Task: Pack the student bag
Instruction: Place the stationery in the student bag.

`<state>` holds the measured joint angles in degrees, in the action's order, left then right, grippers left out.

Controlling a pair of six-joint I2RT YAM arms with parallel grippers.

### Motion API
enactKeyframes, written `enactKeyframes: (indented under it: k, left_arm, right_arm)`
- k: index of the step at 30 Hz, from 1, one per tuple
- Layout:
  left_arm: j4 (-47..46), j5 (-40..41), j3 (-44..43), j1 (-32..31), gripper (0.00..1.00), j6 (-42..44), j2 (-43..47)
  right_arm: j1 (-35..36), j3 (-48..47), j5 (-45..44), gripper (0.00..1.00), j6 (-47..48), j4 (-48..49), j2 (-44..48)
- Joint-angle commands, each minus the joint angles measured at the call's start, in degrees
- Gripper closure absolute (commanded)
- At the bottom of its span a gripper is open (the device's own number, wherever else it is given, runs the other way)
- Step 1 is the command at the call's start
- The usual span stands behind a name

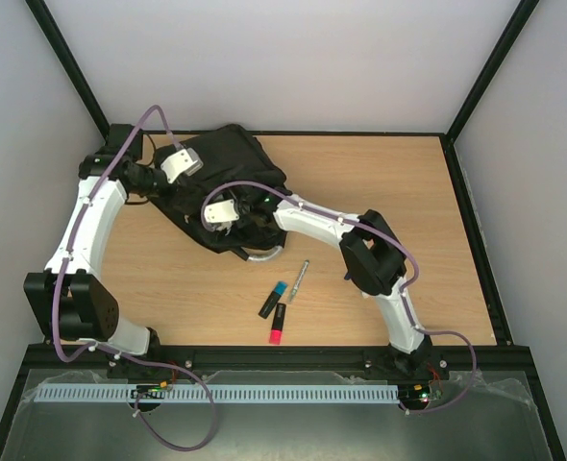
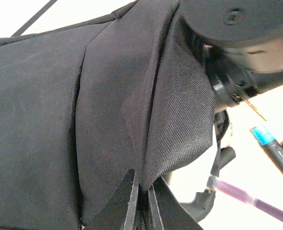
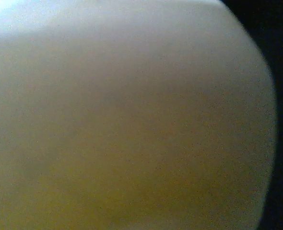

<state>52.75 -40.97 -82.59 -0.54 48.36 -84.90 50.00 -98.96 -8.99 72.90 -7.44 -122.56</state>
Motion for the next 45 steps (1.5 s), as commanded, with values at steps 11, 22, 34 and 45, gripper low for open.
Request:
enactKeyframes:
  k: [11, 22, 34, 45]
  left_arm:
    - [-3.1, -7.4, -2.1, 2.1, 0.98, -2.1, 1.3]
    - [-4.2, -5.4, 0.3, 2.8, 0.98, -4.3, 1.0]
    - [-5.2, -1.4, 4.1, 2.9, 0.98, -9.4, 2.5]
    - [-5.4, -1.0, 5.6, 3.2, 0.98, -10.3, 3.4]
  right_arm:
    - [-2.3, -0.3, -1.1, 0.13, -1.8, 18.9, -2.9]
    - [-3.9, 7.1, 10.4, 0.02, -15.1, -11.9, 11.7]
    - [-4.3, 12.4, 18.8, 0.43, -20.2, -33.2, 16.8]
    - [-4.2, 16.2, 13.1, 0.42, -18.2, -30.0, 14.5]
